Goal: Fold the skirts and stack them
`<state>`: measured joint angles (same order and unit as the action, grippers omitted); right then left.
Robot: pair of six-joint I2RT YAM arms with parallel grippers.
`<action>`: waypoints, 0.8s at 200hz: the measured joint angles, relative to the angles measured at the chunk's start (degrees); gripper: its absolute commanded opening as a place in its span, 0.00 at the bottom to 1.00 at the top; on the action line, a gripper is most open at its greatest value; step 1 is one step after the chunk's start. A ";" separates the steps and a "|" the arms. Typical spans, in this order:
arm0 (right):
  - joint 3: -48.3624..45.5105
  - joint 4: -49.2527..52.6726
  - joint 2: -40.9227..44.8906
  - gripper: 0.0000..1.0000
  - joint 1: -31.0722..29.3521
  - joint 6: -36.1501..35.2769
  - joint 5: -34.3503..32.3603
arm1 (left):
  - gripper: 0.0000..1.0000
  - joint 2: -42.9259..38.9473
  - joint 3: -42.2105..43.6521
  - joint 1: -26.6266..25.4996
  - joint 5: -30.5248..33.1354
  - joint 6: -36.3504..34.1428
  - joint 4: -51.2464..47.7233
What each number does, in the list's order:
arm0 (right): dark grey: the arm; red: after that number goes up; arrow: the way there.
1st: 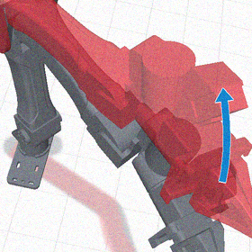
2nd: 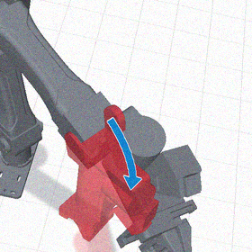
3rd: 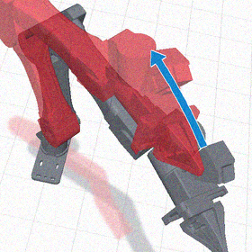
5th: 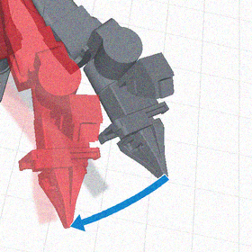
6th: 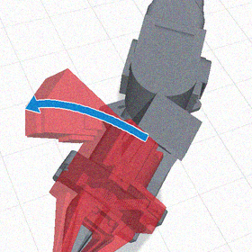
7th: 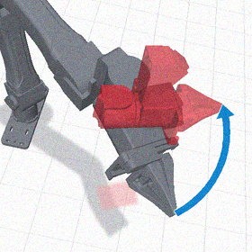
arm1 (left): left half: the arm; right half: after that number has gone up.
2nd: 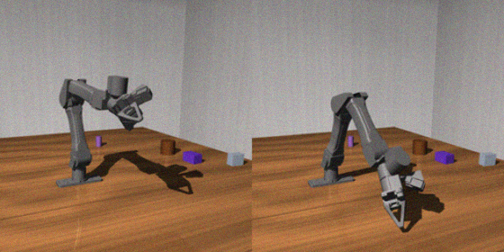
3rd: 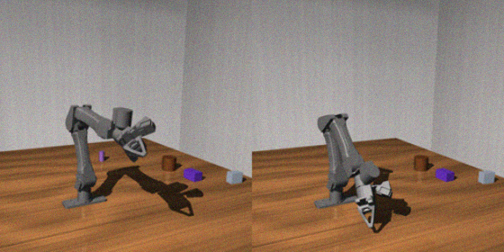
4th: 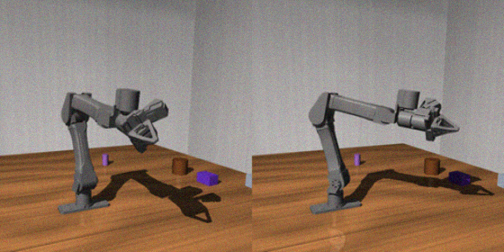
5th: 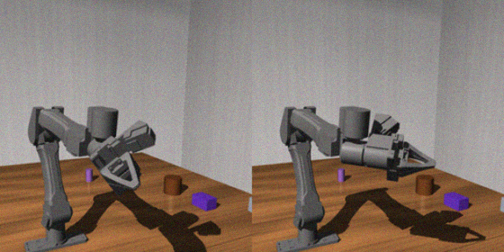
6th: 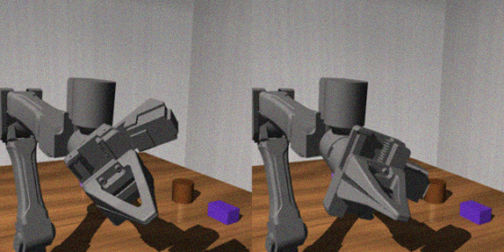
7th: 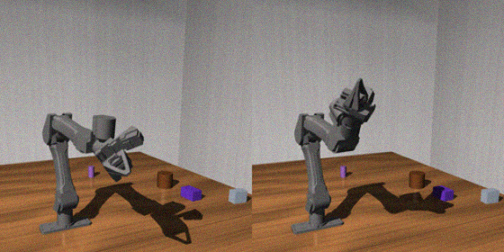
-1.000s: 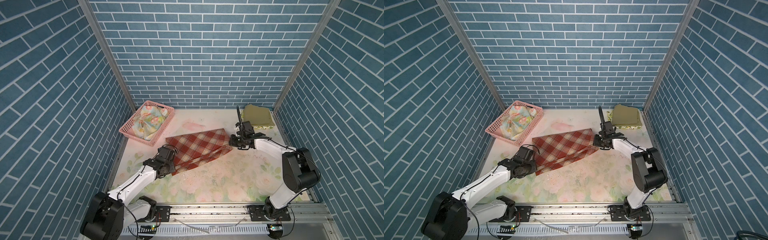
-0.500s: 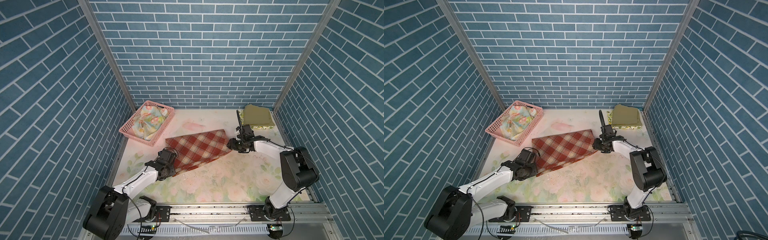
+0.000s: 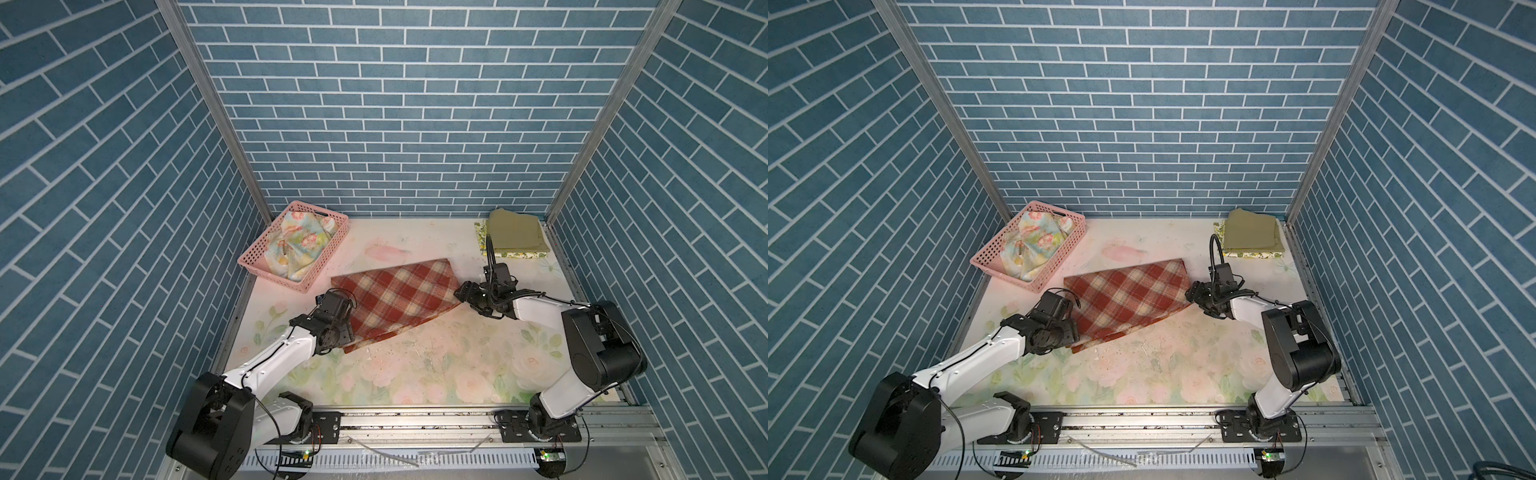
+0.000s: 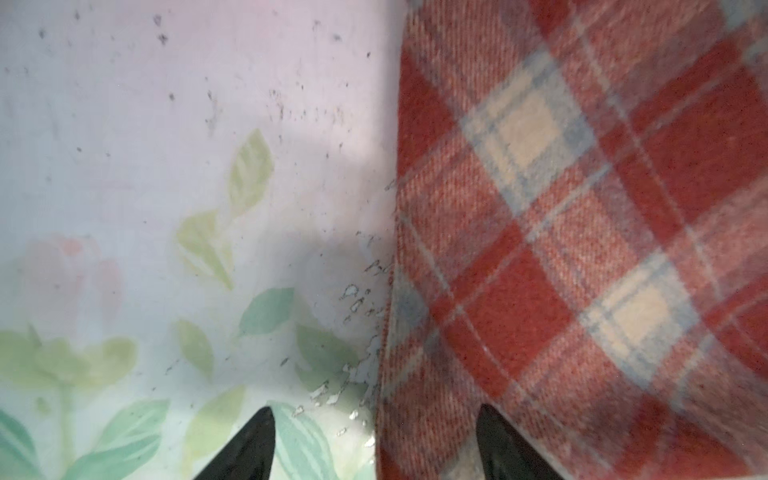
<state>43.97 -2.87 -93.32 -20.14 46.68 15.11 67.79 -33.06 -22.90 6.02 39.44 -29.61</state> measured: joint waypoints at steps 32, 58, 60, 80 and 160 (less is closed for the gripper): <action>-2.32 -9.62 -1.38 0.76 0.00 6.25 1.44 | 0.80 3.56 -4.13 0.13 1.64 -0.68 0.48; -3.02 -14.43 -2.56 0.76 -0.44 9.40 1.29 | 0.79 7.32 -5.60 1.03 1.99 -1.11 1.90; -3.02 -14.67 -2.62 0.76 -0.50 9.64 1.22 | 0.79 7.56 -5.62 1.09 1.99 -1.09 2.01; -3.13 -16.55 -3.30 0.75 -1.68 10.71 0.76 | 0.79 10.99 -5.81 2.49 1.92 -1.38 3.17; -3.13 -19.02 -6.40 0.00 -4.33 11.19 -0.94 | 0.76 19.43 -8.61 4.96 1.42 -2.69 10.82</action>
<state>40.84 -21.89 -99.72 -24.47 57.87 14.17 87.22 -41.67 -17.93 7.44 36.75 -18.79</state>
